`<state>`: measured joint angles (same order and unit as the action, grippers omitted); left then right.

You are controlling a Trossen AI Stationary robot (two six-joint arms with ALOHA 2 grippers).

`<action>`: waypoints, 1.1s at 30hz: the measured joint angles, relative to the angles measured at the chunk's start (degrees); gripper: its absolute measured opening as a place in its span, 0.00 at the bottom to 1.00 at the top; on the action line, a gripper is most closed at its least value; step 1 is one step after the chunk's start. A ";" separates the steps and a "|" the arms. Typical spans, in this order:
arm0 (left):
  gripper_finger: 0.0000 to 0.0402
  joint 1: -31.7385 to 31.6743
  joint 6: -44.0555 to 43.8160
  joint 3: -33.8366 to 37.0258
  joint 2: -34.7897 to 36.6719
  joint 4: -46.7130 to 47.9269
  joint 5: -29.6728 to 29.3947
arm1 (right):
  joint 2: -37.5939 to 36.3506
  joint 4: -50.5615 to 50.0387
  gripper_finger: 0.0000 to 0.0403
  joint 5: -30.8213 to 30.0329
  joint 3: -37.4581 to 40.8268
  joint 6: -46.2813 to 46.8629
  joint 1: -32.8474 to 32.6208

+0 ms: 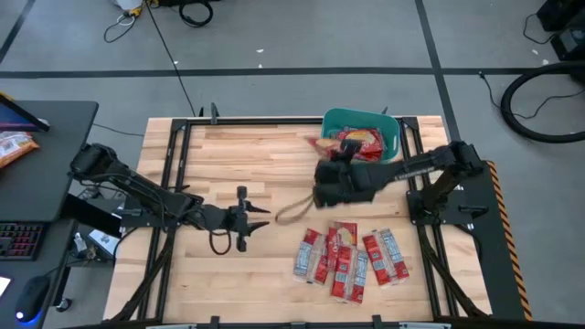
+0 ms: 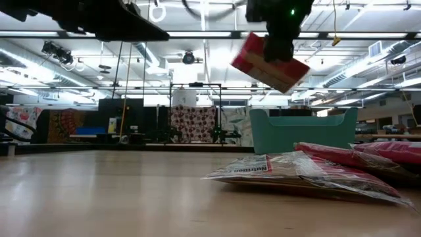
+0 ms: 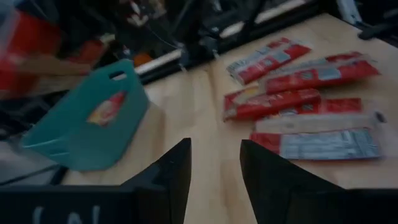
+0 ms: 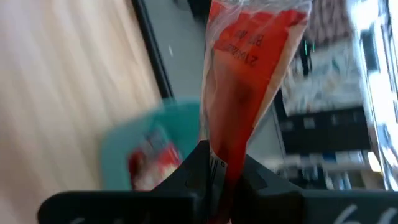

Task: Sort popcorn bags into baskets
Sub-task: Put the red popcorn bag into the green bin

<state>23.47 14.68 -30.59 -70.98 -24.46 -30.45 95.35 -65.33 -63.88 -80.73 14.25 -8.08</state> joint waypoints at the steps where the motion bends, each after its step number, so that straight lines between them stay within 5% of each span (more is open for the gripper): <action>1: 0.35 -0.14 0.95 0.90 1.24 -1.31 -0.22 | 0.00 -1.69 0.10 0.57 0.00 0.98 1.60; 6: 0.35 -1.15 2.76 5.20 8.70 -5.15 -0.36 | 0.00 -6.22 0.10 4.60 0.53 2.37 9.82; 16: 0.35 -1.17 0.58 10.89 16.98 -7.51 -0.37 | 0.20 -1.81 0.10 8.21 5.57 -14.89 22.53; 23: 0.35 -1.08 -0.61 10.91 16.94 -7.75 -0.33 | 0.20 5.76 0.16 21.83 8.37 -21.14 30.10; 33: 0.35 -1.06 -0.57 10.91 16.92 -7.76 -0.33 | 0.20 -8.23 0.37 21.77 -0.29 -11.65 26.51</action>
<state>22.41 14.11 -19.68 -54.06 -32.23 -30.79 95.55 -73.56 -42.10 -81.02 2.60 18.43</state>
